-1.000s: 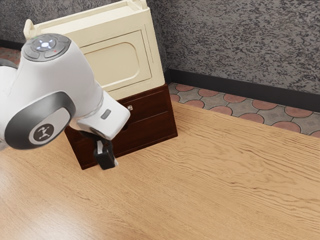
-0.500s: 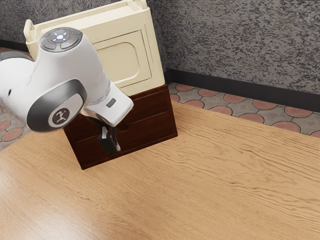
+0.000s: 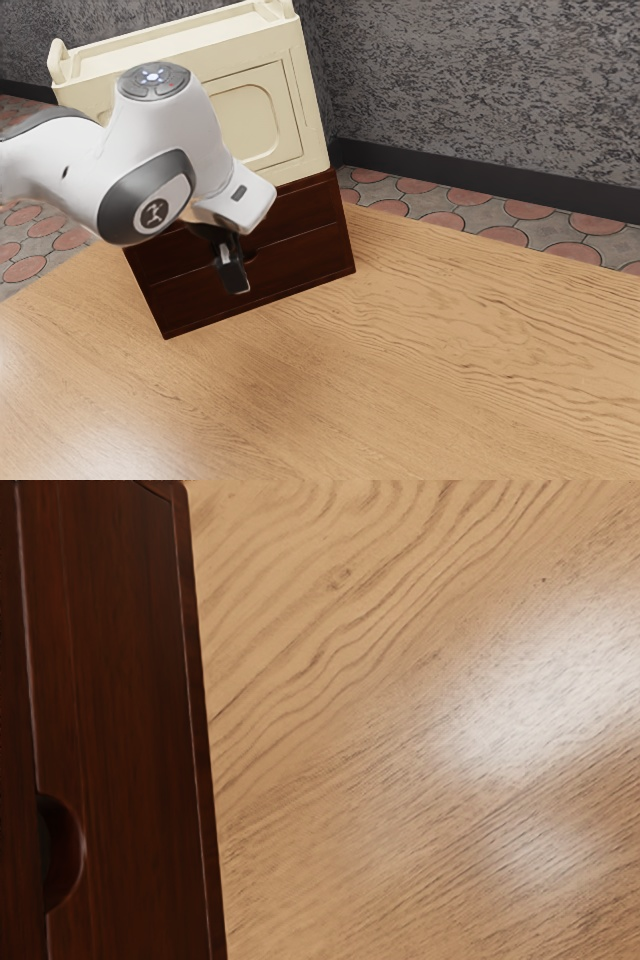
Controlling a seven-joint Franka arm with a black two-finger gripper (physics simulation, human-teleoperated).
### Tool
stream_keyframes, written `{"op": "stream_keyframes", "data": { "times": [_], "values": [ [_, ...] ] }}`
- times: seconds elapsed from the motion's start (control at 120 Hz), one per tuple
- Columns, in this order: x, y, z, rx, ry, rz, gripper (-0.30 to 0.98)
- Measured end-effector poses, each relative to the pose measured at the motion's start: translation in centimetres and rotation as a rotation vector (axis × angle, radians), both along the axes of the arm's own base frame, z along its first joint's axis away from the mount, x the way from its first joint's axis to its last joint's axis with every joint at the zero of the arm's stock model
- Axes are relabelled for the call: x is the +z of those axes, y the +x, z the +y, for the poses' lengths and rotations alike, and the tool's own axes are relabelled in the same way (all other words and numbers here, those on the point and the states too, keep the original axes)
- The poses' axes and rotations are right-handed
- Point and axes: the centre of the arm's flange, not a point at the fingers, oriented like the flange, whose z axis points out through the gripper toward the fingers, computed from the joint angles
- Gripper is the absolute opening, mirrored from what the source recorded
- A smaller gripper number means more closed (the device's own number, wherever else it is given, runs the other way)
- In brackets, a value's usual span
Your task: Pull the drawer handle with one arm to open the drawer
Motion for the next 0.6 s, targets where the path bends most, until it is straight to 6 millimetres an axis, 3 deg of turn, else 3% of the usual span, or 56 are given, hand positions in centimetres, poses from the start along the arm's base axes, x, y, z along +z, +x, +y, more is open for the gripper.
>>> {"op": "stream_keyframes", "data": {
  "times": [0.142, 0.317, 0.6],
  "values": [
    [-1.3, 1.0, 1.0, 0.026, -0.009, 0.006, 0.69],
    [-1.0, 2.0, 2.0, 0.034, 0.02, -0.033, 0.69],
    [-2.4, 3.1, 4.4, 0.048, 0.062, -0.056, 0.69]
  ]
}}
